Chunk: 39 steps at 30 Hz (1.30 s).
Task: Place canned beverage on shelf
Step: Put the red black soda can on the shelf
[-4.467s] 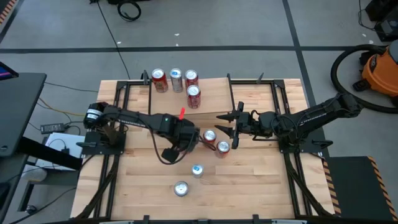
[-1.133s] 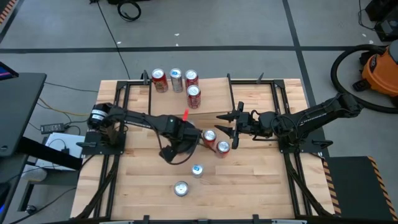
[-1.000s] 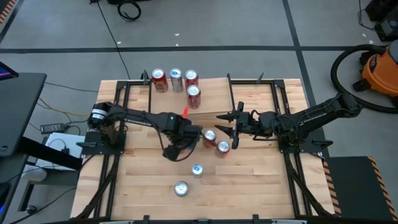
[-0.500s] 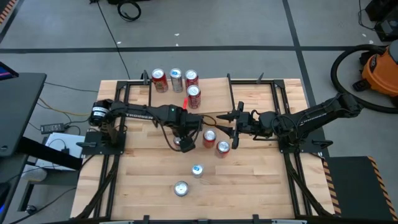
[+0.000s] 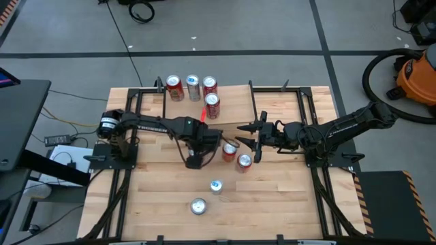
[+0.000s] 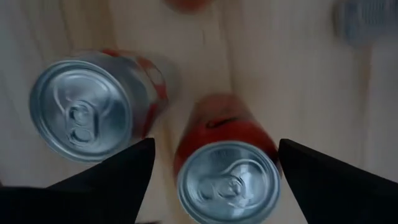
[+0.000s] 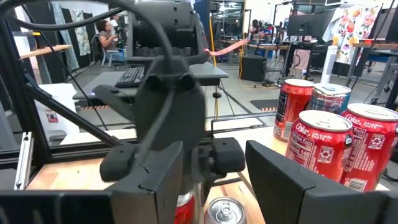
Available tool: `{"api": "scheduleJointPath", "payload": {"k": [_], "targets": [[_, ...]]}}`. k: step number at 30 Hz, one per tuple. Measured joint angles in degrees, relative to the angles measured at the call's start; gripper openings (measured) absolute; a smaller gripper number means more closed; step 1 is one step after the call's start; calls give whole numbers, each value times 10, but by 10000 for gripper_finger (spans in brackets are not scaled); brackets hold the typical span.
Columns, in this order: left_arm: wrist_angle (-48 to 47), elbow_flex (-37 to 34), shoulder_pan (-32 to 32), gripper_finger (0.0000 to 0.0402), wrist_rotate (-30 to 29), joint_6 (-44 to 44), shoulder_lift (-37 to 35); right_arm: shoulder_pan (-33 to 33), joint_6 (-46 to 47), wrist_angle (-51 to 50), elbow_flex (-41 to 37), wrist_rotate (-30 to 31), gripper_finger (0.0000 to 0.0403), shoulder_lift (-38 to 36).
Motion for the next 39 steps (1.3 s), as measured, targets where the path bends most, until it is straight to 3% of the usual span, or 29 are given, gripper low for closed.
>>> {"api": "scheduleJointPath", "payload": {"k": [8,14,29,39], "targets": [[-20,0,-19,352,-24,96,0,0,-1,-1,0,-2,185,0],[-20,0,-34,352,-23,76,0,0,-1,-1,0,-4,185,0],[-45,14,-80,352,-39,176,-1,0,0,0,0,-4,185,0],[-44,14,-79,358,-55,158,-1,0,0,0,0,-4,185,0]]}}
